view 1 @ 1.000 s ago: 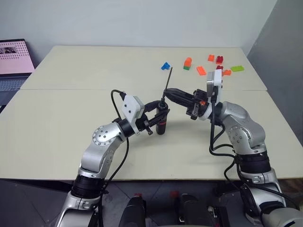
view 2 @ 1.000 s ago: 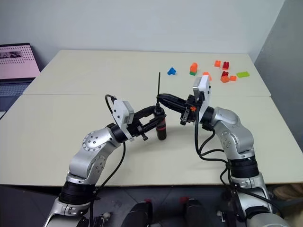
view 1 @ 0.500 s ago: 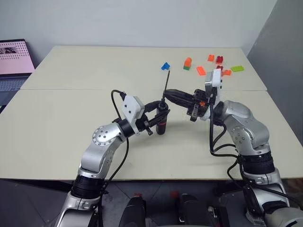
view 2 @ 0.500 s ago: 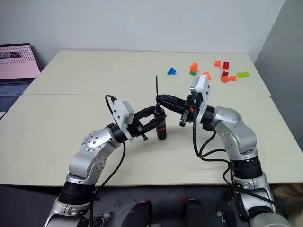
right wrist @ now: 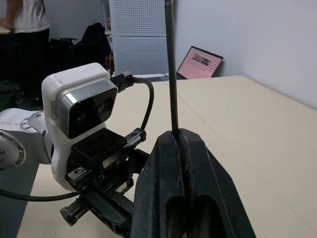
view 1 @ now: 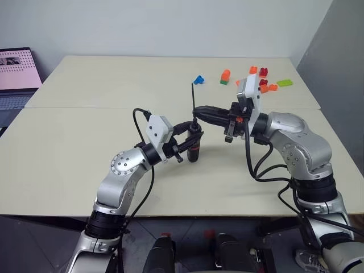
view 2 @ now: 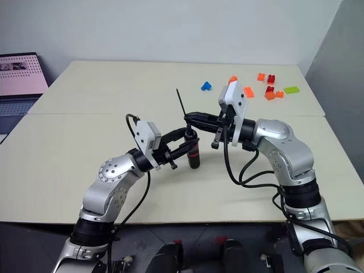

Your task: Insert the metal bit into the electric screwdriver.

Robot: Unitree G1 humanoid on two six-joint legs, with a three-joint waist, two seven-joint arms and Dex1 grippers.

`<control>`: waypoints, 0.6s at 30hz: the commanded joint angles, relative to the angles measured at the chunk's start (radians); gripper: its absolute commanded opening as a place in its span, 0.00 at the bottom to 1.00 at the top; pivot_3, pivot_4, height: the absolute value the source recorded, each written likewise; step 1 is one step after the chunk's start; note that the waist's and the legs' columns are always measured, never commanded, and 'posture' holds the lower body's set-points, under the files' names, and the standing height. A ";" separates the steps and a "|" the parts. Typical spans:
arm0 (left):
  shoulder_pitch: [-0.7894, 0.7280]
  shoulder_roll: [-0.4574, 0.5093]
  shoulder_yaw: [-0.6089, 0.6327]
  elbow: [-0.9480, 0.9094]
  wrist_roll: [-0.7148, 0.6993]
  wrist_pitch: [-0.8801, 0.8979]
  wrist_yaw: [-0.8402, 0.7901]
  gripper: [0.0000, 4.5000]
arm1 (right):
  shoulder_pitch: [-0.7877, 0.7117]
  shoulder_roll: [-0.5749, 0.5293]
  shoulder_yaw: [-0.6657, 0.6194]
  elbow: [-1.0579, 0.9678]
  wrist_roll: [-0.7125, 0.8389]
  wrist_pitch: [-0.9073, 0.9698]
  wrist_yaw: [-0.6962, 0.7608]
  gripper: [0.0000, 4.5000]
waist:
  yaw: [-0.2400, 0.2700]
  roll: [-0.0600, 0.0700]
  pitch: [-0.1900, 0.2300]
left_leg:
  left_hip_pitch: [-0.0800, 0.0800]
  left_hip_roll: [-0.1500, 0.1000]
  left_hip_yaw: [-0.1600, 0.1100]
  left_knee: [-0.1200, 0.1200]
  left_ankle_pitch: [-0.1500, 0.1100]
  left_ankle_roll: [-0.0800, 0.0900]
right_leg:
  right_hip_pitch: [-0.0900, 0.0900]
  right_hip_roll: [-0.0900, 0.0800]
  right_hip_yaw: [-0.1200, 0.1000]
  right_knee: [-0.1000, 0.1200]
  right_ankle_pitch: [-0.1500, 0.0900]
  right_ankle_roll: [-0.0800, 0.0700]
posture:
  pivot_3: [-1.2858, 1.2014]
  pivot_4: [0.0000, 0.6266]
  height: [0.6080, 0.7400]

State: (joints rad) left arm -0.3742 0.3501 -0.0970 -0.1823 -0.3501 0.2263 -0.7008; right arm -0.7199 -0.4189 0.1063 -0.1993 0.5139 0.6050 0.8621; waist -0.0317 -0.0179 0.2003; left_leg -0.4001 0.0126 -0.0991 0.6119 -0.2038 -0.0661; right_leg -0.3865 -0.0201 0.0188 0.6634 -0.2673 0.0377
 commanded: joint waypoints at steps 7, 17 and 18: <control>0.008 0.011 -0.002 0.004 0.024 0.001 0.003 0.36 | 0.009 -0.022 0.033 0.008 0.025 0.162 -0.016 0.00 | 0.000 0.002 -0.006 | 0.000 0.000 0.000 0.000 0.000 0.000 | 0.000 0.000 0.000 0.000 0.000 0.000 | 0.52 0.24 1.00; 0.009 0.010 -0.003 0.006 0.027 -0.004 -0.002 0.36 | 0.003 -0.028 0.022 -0.002 0.030 0.187 -0.027 0.11 | 0.000 0.003 -0.007 | 0.000 0.000 0.000 -0.001 0.000 0.000 | 0.000 0.000 0.000 -0.001 -0.002 -0.004 | 0.52 0.24 1.00; 0.010 0.010 -0.003 0.005 0.027 -0.004 -0.002 0.36 | 0.004 -0.029 0.021 -0.005 0.030 0.186 -0.025 0.18 | 0.000 0.003 -0.007 | 0.000 0.000 0.000 -0.001 0.000 0.000 | -0.001 0.000 0.000 -0.001 -0.002 -0.004 | 0.52 0.24 1.00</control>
State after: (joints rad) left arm -0.3679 0.3502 -0.1020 -0.1823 -0.3440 0.2155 -0.7091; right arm -0.7204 -0.4472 0.1198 -0.1931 0.5409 0.7815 0.8356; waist -0.0318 -0.0151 0.1930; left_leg -0.4010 0.0128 -0.0992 0.6104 -0.2038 -0.0661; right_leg -0.3876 -0.0201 0.0183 0.6626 -0.2696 0.0339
